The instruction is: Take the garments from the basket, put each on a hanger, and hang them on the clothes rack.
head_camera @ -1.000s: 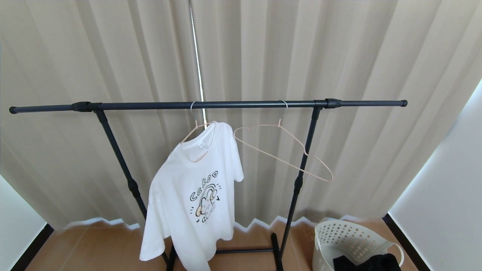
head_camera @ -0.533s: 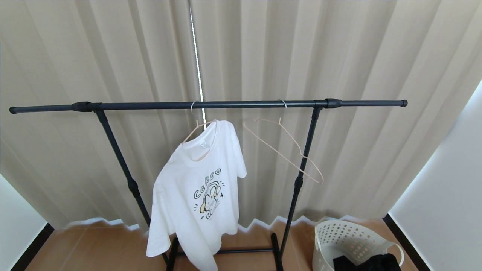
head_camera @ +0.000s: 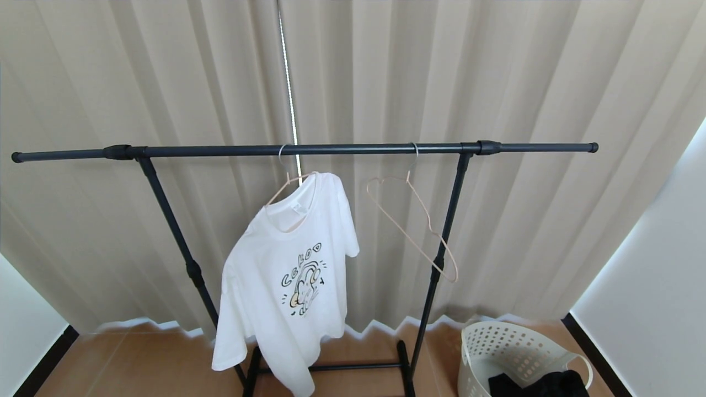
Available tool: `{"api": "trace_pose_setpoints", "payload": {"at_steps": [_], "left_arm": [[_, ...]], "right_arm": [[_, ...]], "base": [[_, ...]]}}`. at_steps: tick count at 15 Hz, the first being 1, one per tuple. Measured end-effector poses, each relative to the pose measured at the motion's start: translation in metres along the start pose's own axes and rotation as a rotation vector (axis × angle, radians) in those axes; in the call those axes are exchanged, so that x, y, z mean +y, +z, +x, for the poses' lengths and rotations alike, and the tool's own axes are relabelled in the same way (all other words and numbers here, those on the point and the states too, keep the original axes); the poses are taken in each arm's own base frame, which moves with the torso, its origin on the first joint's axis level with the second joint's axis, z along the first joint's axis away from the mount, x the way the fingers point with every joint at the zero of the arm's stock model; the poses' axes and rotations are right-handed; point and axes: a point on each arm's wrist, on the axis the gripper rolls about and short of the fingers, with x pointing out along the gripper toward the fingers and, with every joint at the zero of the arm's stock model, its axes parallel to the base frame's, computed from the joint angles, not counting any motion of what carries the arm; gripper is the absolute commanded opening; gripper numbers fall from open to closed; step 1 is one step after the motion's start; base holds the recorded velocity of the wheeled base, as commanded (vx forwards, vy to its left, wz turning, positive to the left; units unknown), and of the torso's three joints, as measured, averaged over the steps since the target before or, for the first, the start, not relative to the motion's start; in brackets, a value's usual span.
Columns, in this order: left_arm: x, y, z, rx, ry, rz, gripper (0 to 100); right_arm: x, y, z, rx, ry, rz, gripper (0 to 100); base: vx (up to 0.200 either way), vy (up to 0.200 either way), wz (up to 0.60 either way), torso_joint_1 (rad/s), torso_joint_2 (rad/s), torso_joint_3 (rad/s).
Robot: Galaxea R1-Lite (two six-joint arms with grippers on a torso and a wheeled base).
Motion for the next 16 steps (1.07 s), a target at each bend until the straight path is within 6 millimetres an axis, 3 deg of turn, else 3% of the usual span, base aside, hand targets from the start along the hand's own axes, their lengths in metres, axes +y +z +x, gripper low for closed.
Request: {"api": "trace_pose_setpoints", "payload": {"at_steps": [16], "left_arm": [[0.0001,-0.0019,-0.0052,-0.070,-0.029,0.012,100]], "right_arm": [[0.0000,0.0000,0.0000,0.001,-0.001,-0.001,100]], "base": [[0.000,0.000,0.00,-0.152,0.36,0.205]]}}
